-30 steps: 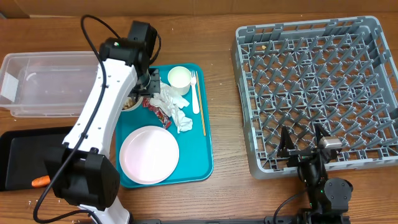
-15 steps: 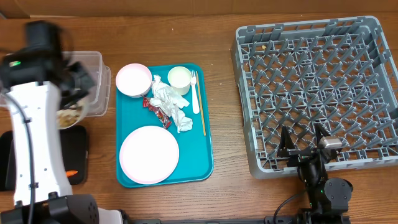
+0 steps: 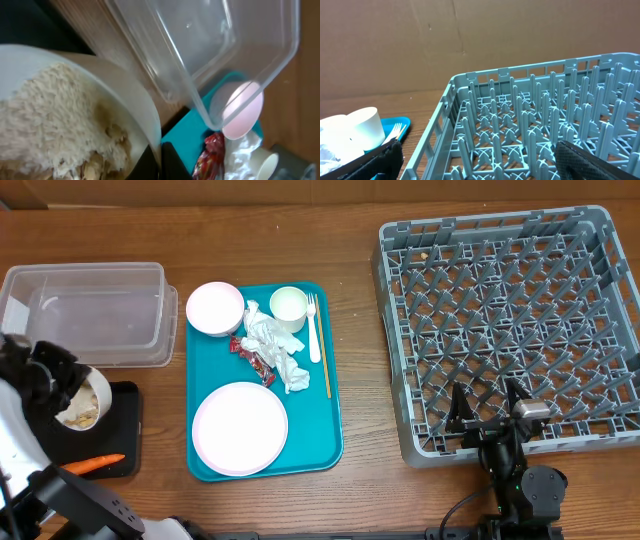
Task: Sort waste into correct bins and load items into the dishwasher
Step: 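Carry the cream bowl left over the black tray, then tilt the cream bowl to pour rice onto the black tray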
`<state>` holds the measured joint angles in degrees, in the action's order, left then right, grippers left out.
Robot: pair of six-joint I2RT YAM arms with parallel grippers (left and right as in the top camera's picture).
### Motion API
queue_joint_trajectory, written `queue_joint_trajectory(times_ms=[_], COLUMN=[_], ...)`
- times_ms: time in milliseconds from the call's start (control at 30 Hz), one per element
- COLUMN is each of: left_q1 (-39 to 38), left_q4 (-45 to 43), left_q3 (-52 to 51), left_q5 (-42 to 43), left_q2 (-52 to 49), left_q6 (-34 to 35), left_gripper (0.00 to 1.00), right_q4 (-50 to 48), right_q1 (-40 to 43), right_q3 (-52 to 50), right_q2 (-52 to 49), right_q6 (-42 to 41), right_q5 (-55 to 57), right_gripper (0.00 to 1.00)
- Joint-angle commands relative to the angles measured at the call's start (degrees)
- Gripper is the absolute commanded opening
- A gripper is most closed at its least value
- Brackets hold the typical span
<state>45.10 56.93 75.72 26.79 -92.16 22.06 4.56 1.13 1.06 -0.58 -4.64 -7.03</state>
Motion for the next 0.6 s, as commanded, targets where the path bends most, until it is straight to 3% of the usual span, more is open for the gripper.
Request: queue_joint_trajectory(times_ms=[0, 233, 433, 567], left_q1=[5.2, 13.5, 17.3, 17.9], left_q4=[-4.2, -19.1, -19.3, -21.4], left_q3=[-4.9, -14.7, -15.1, -15.1], left_q5=[12.8, 25.8, 32.4, 26.9], left_q2=[0.6, 0.5, 0.5, 0.2], left_q6=[-1.5, 1.5, 0.6, 2.9], left_gripper=[0.04, 0.04, 0.04, 0.04], right_q4=[-0.3, -0.3, -0.3, -0.3], right_q1=[0.3, 0.3, 0.3, 0.3], right_q3=[-0.6, -0.6, -0.6, -0.6], right_q2=[0.4, 0.4, 0.4, 0.4], right_q6=[0.0, 0.0, 0.0, 0.0], right_q5=[0.6, 0.6, 0.6, 0.6], right_gripper=[1.00, 1.00, 1.00, 1.00])
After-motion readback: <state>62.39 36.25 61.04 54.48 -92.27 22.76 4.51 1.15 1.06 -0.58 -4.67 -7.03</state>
